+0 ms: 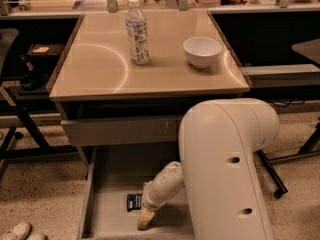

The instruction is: Pick rxbar blueberry from middle drawer and place on counter

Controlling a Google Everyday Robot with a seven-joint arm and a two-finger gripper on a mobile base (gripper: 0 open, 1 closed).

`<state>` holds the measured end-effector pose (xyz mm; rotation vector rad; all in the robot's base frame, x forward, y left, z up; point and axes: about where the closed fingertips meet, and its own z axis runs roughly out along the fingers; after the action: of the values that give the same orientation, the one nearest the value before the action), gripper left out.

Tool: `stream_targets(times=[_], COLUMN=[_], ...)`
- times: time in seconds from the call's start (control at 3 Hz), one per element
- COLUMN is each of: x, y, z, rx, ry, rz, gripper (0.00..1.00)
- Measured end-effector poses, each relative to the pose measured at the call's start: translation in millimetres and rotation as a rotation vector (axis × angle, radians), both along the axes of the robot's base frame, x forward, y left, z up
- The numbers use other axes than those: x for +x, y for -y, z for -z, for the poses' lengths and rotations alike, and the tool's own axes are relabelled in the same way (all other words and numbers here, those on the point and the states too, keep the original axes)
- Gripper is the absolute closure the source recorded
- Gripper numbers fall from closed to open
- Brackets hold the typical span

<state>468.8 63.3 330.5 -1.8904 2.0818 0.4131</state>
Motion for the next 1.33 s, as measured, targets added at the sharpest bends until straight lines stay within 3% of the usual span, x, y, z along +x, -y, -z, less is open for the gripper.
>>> stream_targets(times=[0.67, 1.0, 1.33], x=[0.0, 0.0, -0.1], y=[0.0, 0.0, 0.0], z=[0.0, 0.0, 0.0], rx=[0.000, 0.000, 0.000], ry=[0.000, 0.000, 0.000], rz=[0.000, 0.000, 0.000], gripper=[0.87, 1.00, 1.00])
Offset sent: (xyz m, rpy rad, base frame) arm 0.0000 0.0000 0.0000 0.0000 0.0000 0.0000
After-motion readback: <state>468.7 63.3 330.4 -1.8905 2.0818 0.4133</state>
